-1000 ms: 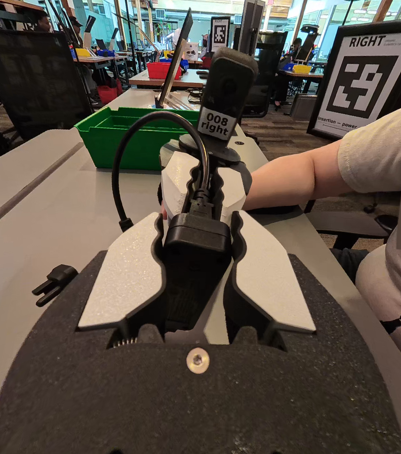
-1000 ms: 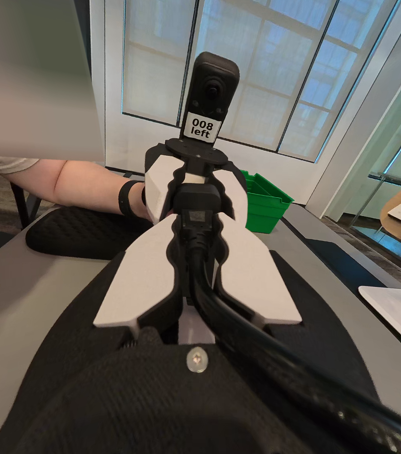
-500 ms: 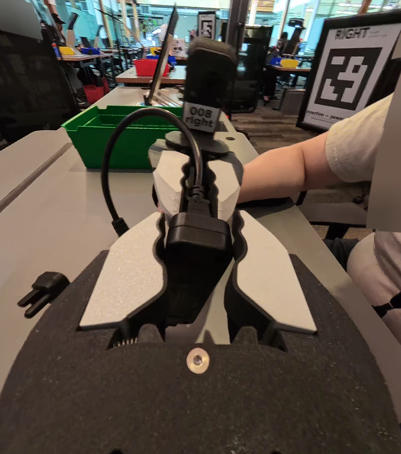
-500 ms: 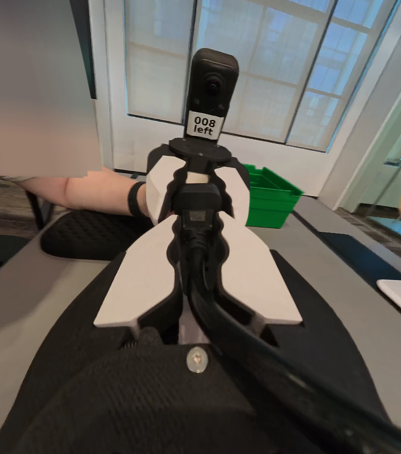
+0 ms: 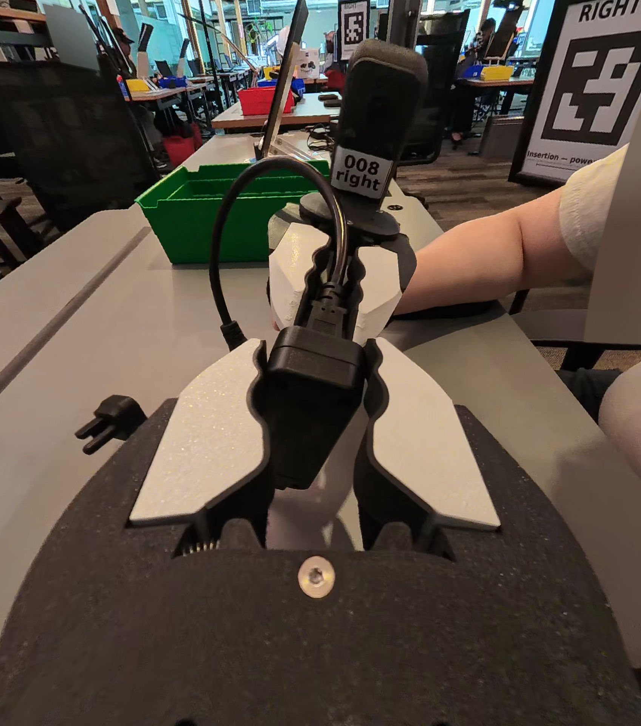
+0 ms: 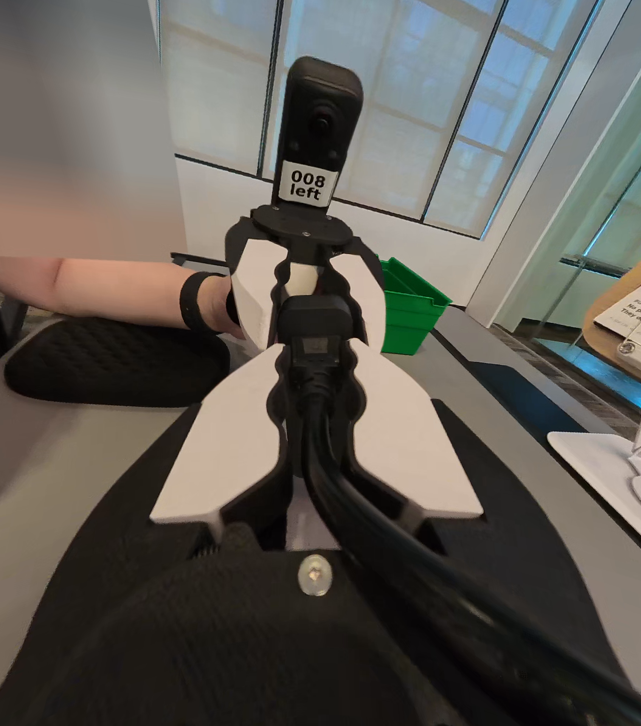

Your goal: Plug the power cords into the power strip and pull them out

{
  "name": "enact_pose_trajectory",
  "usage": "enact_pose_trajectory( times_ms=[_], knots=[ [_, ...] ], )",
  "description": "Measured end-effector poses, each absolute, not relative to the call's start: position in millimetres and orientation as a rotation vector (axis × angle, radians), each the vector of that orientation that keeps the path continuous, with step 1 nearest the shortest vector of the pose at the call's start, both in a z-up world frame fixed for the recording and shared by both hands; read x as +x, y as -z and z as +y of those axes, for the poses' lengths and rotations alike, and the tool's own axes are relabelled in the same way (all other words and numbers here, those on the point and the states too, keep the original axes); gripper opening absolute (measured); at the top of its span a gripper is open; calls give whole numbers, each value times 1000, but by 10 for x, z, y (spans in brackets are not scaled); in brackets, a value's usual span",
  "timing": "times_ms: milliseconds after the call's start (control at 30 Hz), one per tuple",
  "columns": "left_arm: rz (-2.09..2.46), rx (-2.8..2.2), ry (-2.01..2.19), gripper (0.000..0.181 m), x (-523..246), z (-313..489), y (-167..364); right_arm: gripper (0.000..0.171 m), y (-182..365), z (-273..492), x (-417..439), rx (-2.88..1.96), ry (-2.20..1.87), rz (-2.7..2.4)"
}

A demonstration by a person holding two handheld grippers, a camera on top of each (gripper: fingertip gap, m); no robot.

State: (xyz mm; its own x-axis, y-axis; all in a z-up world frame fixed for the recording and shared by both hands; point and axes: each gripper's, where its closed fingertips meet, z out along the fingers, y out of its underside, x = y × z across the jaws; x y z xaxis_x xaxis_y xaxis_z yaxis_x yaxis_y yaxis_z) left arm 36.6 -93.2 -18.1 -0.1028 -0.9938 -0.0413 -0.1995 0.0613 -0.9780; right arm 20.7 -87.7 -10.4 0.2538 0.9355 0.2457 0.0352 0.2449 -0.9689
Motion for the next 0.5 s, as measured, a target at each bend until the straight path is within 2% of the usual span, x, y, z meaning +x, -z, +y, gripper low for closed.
enact_pose_trajectory(
  times_ms=[100, 233, 500],
  knots=[
    [1488, -1251, 1111, 47, 360, -968, 198, 26, 109, -911, 202, -1127, -861, -1152],
    [1496, -1253, 1157, 46, 387, -1022, 187, 26, 84, -953, 240, -1158, -1090, -1132],
    [1567, -1208, 1237, 47, 369, -1165, 192, 27, 79, -1083, 237, -1122, -1192, -1182]
  ],
)
